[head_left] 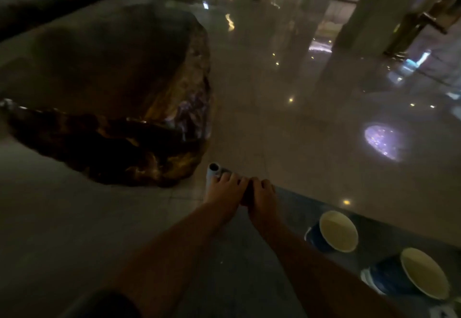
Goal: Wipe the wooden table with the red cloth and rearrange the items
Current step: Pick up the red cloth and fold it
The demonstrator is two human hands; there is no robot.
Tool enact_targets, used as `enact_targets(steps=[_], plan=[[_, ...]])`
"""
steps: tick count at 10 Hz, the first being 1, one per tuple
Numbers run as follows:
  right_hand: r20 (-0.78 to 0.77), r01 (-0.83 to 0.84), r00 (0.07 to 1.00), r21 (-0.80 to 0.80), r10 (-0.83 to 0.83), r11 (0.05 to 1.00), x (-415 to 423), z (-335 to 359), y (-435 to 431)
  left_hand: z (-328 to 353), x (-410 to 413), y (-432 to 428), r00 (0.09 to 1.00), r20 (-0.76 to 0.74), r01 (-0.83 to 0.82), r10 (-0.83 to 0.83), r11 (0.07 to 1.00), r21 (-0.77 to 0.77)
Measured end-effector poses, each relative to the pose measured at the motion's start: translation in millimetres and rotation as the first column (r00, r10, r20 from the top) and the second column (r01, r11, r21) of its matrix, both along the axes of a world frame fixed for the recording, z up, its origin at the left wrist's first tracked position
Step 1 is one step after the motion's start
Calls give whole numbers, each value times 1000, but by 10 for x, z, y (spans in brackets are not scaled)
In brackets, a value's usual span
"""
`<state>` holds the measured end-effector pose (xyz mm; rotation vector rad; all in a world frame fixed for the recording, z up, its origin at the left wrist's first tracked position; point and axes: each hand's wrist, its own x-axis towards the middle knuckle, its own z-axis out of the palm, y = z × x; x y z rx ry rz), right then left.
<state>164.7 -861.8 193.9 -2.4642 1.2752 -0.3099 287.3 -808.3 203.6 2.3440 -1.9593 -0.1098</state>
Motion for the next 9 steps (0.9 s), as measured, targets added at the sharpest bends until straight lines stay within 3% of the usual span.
enact_targets(steps=[3, 4, 5, 6, 7, 8, 9], plan=[[-151, 75, 985, -29, -79, 997, 69, -781, -358, -931, 130, -407, 999, -19, 51, -51, 999, -3], [-21, 115, 993, -21, -115, 993, 12, -989, -288, -1149, 56, -371, 996, -76, 40, -44, 998, -49], [75, 120, 990, -6, -119, 993, 10, -1028, -278, -1157, 24, -367, 995, -93, 18, -23, 998, -57], [6, 97, 995, 40, -98, 994, 22, -922, -316, -1057, 33, -372, 997, -78, 13, -10, 999, 31], [-171, 13, 985, 66, -2, 998, -38, -697, -374, -805, 25, -366, 999, -43, 13, -7, 991, 133], [-219, -6, 976, 39, 14, 999, -167, -389, -279, -557, -16, -191, 999, -50, 19, -10, 984, 177], [-104, -26, 994, 56, 31, 998, -276, -142, -114, -245, -123, 2, 995, -102, -3, 22, 984, 180]])
